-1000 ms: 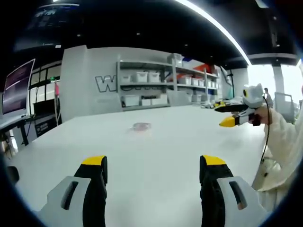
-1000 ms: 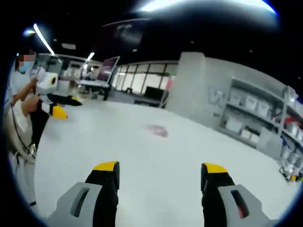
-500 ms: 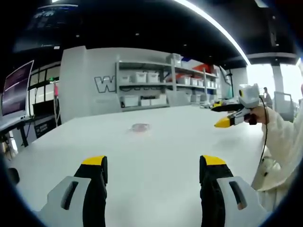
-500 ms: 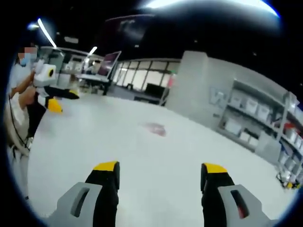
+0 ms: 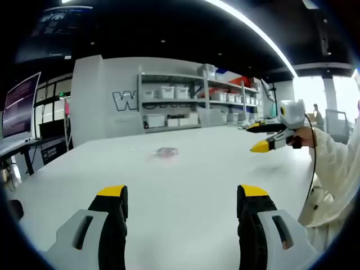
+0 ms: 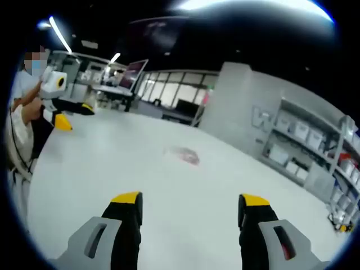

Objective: Open the resealable bag by pulling the two sides of the seal apart until the entire bag opening is separated and visibly accessible.

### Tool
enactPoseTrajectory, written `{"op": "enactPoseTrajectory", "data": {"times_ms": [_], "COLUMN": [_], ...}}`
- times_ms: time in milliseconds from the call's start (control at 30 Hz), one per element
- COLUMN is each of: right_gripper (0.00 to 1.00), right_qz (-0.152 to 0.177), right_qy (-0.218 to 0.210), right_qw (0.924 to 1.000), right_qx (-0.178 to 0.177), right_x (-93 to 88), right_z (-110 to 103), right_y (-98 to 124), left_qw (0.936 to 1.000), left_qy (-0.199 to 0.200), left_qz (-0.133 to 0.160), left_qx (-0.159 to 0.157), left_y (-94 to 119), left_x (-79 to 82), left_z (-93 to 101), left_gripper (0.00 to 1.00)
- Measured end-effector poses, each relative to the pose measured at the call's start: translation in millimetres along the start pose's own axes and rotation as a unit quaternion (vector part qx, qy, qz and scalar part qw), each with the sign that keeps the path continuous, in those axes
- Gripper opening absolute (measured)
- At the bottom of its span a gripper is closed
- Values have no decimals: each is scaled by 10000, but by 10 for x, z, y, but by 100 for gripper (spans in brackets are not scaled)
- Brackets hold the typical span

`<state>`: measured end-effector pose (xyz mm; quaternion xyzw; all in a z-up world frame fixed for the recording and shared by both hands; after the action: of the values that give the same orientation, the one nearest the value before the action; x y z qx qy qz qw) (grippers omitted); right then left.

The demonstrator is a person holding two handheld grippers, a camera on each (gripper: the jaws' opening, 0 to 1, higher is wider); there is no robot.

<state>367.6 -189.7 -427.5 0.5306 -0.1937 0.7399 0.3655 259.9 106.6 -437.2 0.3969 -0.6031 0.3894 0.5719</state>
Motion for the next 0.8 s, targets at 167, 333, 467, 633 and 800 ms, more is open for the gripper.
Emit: {"op": "enactPoseTrajectory", "data": {"times_ms": [167,333,467,633,800], "right_gripper": [69,68,68,68,68], "right_qz": [-16,15,7,-33,-103], "right_qy": [1,28,43,186,316], "right_qw": [10000,10000,10000,9998,9994], "right_qx": [44,56,41,18,38], "right_x": [-18,-14,-28,-45,-70], "right_z": [3,17,37,66,75], "right_y": [-51,-86,-122,-176,-217], "left_qw": [10000,10000,10000,10000,10000], "left_qy": [0,-16,-9,-4,-1], "left_qz": [-15,-10,-22,-43,-51], "left_qx": [14,-4,-30,-20,-9], "left_y": [7,-1,-10,-9,-6], "left_x": [-6,-2,-15,-29,-33], "left_z": [-9,3,21,20,16], "left_gripper": [79,79,79,79,79]}}
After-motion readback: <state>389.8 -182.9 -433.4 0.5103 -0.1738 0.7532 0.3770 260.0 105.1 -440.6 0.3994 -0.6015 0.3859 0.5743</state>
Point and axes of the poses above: the point that each gripper's makers call its tool centre point, and the gripper's own axes: y roughly backward along the fingers, z roughly to its right, x roughly out of its top, the point moved 4 cm from there along y, roughly backward along the fingers, and after that the axes turned 8 degrees about z, right-handed, at the moved point
